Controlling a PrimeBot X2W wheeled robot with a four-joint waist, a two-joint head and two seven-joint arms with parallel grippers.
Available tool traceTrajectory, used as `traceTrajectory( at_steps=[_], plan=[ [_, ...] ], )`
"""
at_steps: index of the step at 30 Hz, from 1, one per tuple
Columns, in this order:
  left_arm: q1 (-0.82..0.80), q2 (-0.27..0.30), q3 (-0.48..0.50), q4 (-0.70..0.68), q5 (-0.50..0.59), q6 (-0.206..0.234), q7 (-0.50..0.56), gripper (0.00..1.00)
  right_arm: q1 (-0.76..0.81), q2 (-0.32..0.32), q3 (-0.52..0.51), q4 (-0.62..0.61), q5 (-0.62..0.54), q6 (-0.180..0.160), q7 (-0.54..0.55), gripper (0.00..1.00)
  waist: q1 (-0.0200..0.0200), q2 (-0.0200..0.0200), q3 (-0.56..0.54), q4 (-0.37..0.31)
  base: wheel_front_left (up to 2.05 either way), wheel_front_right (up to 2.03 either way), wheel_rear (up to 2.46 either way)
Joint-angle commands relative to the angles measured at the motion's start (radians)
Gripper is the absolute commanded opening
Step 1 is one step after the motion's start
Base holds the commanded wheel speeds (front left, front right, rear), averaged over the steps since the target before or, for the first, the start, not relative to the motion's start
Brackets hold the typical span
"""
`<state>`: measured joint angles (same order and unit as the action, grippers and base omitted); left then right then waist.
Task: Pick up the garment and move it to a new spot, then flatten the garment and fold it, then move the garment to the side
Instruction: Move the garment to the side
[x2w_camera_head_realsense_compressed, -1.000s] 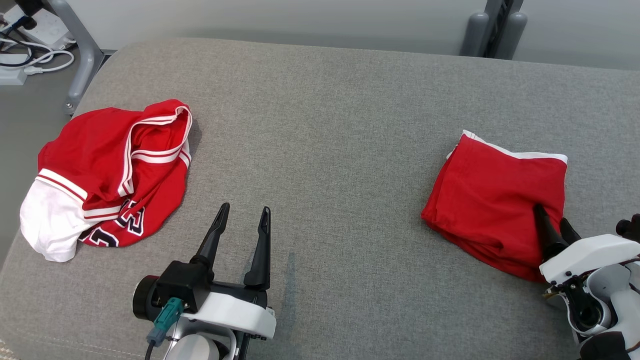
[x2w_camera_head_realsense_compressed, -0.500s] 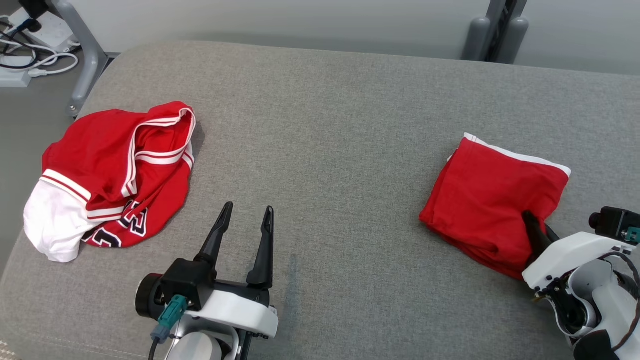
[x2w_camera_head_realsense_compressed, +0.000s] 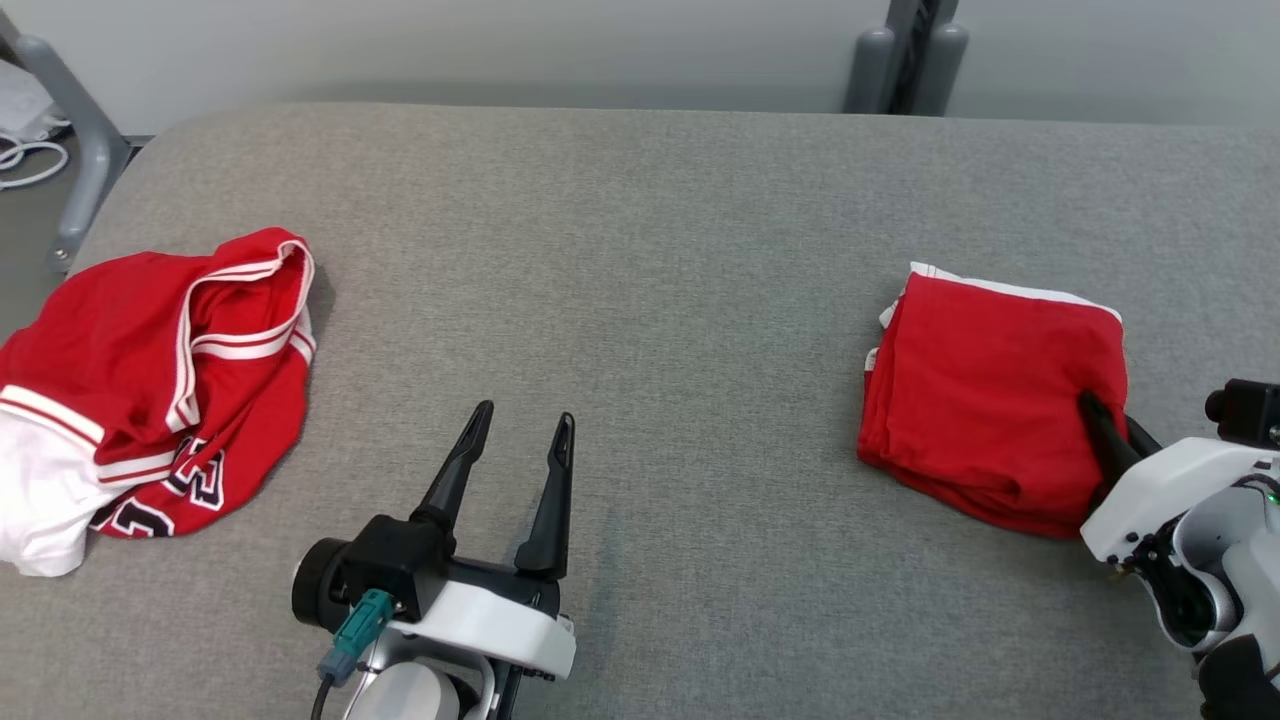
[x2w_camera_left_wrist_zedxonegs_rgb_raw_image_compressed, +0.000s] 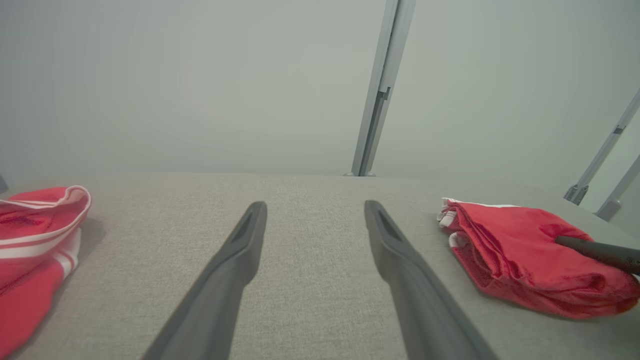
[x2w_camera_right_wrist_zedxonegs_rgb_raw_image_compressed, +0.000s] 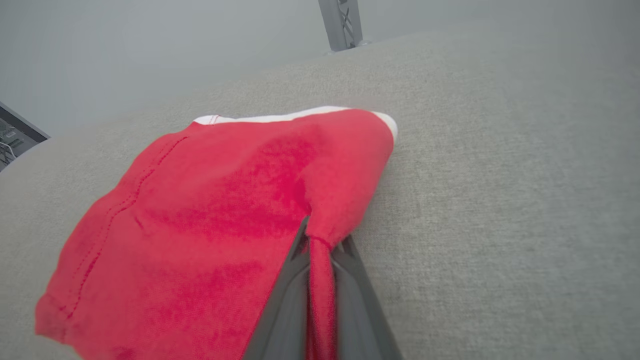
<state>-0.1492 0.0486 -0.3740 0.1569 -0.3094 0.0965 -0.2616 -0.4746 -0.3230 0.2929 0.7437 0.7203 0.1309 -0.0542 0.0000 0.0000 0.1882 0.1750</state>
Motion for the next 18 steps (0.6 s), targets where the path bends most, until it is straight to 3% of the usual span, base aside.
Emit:
traceTrajectory(
  at_steps=[1,9,18],
  plan=[
    [-0.023,0.004,0.004,-0.004,0.001,-0.002,-0.004,1.00,-0.015,-0.018,0.010,-0.013,-0.009,0.000,0.005,0.00,0.0000,0.0000,0.012,-0.025,0.00,0.00,0.00],
    [-0.096,0.004,-0.023,-0.010,0.026,-0.028,-0.004,1.00,-0.088,-0.166,0.122,-0.109,-0.045,0.000,0.056,0.00,0.0000,0.0000,0.102,-0.113,0.00,0.00,0.00],
    [-0.225,0.004,-0.094,-0.034,0.037,-0.058,-0.004,1.00,-0.197,-0.403,0.150,-0.184,-0.082,0.000,0.081,0.00,0.0000,0.0000,0.266,-0.150,0.00,0.00,0.00]
  ],
)
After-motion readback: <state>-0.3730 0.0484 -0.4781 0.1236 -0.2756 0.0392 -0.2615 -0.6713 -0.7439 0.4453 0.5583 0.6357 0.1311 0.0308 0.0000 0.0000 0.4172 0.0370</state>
